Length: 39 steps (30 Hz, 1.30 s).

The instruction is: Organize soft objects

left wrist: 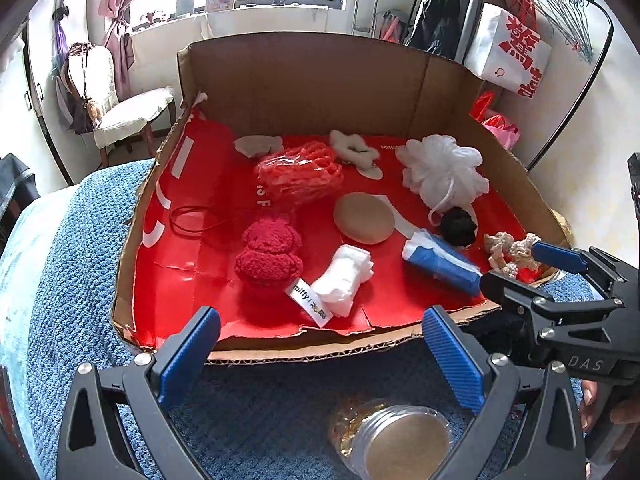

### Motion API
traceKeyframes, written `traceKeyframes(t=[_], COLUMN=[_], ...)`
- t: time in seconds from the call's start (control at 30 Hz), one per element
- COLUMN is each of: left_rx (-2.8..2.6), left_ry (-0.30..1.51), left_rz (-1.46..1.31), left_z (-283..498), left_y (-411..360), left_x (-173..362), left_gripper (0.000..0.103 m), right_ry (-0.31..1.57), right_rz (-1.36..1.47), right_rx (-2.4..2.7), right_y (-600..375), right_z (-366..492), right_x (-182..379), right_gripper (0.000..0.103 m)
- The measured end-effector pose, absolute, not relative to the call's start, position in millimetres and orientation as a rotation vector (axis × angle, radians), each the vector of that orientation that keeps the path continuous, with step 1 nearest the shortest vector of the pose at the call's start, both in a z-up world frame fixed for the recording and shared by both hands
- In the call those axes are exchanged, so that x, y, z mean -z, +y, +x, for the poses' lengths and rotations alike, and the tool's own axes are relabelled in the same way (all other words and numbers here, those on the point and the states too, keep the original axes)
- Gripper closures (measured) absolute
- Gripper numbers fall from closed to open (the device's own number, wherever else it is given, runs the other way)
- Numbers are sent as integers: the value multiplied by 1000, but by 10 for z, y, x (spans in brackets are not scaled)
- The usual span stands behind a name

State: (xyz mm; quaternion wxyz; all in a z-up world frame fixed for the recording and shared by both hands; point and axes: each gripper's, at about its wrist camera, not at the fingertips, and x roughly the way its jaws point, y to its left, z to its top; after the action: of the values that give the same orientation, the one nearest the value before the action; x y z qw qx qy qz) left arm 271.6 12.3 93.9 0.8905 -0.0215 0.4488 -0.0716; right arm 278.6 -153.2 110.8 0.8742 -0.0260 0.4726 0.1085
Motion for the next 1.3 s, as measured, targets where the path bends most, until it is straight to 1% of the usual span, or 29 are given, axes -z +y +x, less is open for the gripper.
traceKeyframes(t=[1.3], left_rx=[141], left_ry=[958], left_rz=[-47], left_z=[2829], left_y=[154], left_x=[-806], left_gripper=[0], right_ry=[1010], right_rz=[-34], right_rx=[-208], right_y=[-1586], right_z=[2854], right_x=[-1001], right_gripper=[13])
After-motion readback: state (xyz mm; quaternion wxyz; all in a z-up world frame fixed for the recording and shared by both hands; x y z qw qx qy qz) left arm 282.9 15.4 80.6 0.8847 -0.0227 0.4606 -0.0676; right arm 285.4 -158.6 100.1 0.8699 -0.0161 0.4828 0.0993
